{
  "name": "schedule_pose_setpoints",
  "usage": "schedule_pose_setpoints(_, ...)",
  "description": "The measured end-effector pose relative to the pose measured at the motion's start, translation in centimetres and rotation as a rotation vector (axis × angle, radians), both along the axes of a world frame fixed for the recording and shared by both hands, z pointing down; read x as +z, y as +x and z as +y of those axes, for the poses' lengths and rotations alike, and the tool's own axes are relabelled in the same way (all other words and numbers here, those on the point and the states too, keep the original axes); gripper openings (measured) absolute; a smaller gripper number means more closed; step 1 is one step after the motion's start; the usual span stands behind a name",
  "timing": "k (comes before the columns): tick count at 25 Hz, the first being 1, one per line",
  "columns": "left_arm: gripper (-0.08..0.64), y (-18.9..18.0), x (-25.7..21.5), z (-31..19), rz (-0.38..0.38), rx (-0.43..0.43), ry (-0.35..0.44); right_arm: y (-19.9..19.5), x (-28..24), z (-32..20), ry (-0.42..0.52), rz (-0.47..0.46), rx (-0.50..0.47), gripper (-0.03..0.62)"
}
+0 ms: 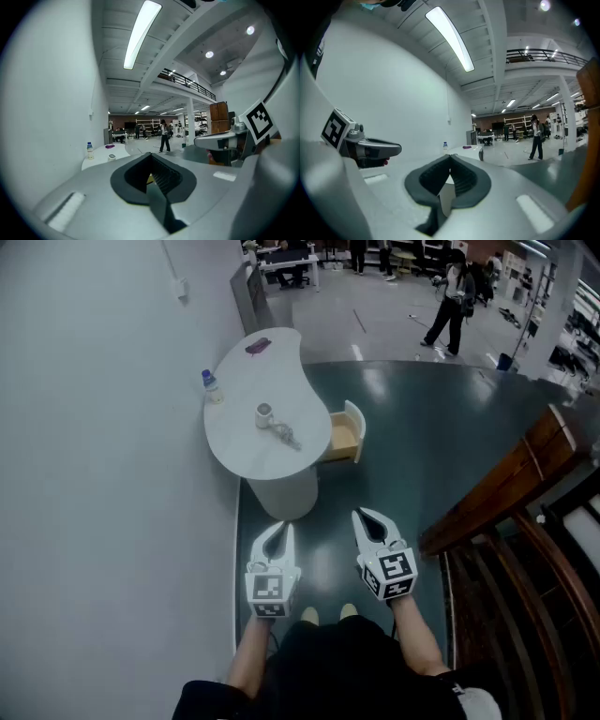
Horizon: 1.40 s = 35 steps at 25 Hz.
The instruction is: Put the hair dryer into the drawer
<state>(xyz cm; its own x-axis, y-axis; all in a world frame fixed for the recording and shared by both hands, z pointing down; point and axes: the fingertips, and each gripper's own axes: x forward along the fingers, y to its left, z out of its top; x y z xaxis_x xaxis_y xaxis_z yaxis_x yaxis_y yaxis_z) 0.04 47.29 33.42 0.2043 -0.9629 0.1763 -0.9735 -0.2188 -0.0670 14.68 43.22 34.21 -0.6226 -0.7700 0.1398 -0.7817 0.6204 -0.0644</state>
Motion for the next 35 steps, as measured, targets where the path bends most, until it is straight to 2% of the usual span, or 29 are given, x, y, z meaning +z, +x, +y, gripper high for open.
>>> schedule_pose_setpoints(12,0.008,2.1,-0.4,-1.0,0.015,-0.014,0.006,1.6,0.0,-1.2,-0.010,-0.012,-0.018,0.003)
schedule_pose_setpoints(23,0.008,4.8,1.6,-2.0,0.023,-0.062,-0.009,3.6,1.9,-2.0,-0.017,0.046,-0.096,0.003)
schedule_pose_setpoints(28,0.008,3.5,2.2,-4.3,0.019,-0.093,-0.026,1.8,3.0,-4.6,-0.037,0.040,-0.135,0.003)
schedule_pose_setpoints(35,0.008,-1.2,3.2,-9.9,0.036,-0.148,-0.030,-2.8,3.5,-10.5,-0.030,0.039,-0.180,0.003)
